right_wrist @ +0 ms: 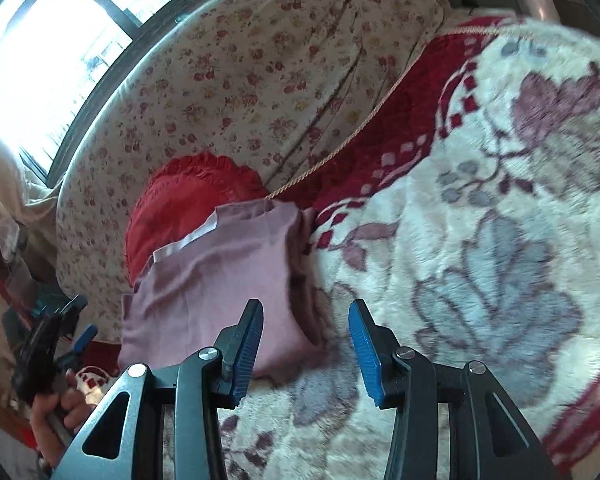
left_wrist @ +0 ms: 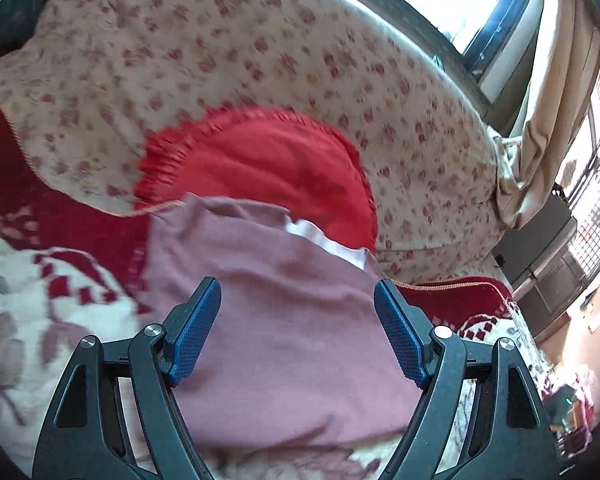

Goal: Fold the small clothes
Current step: 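Grasp the edge of the folded mauve shirt with the left gripper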

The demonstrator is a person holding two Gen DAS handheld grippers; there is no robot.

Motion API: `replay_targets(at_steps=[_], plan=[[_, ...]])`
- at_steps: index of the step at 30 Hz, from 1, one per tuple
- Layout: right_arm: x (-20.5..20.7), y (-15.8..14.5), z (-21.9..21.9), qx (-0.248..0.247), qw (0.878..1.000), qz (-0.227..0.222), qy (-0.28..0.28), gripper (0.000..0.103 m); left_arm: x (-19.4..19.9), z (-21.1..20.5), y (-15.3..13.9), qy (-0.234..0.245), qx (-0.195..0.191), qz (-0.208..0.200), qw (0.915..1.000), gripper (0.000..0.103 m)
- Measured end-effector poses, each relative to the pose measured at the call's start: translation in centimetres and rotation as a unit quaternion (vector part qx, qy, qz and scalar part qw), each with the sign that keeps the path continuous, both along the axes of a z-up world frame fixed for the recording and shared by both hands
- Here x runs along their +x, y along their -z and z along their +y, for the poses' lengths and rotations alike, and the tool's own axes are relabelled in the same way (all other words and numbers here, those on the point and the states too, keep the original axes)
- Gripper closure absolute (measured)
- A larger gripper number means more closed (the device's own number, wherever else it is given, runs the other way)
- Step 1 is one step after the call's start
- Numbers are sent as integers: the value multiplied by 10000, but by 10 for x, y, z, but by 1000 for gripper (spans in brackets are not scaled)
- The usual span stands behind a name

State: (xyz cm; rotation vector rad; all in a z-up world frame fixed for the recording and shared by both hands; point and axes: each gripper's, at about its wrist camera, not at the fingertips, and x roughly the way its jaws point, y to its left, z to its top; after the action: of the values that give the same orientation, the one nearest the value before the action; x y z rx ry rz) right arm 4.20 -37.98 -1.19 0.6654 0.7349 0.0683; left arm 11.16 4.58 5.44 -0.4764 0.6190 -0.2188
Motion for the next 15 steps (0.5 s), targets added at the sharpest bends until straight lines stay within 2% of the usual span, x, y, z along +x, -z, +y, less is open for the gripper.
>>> replay_targets(at_steps=[2, 4, 8, 10, 12, 15], plan=[[10, 16, -2, 792, 9962, 219, -295, 60, -13, 21, -1, 110, 109, 11, 9999, 24], [20, 33, -2, 1497, 9862, 486, -514, 60, -20, 37, 4, 282, 201, 204, 9992, 24], [30, 51, 4, 1857, 9778, 836, -503, 60, -36, 61, 24, 585, 194, 793, 9949, 24], [36, 60, 10, 1898, 9747, 1062, -508, 60, -42, 64, 34, 774, 16, 973, 9922, 24], [42, 69, 12, 1972, 9717, 1227, -440, 60, -44, 67, 50, 975, -318, 1292, 9863, 24], [51, 82, 8, 2276, 9649, 1302, -161, 60, -40, 66, 80, 1041, -952, 1901, 9716, 24]])
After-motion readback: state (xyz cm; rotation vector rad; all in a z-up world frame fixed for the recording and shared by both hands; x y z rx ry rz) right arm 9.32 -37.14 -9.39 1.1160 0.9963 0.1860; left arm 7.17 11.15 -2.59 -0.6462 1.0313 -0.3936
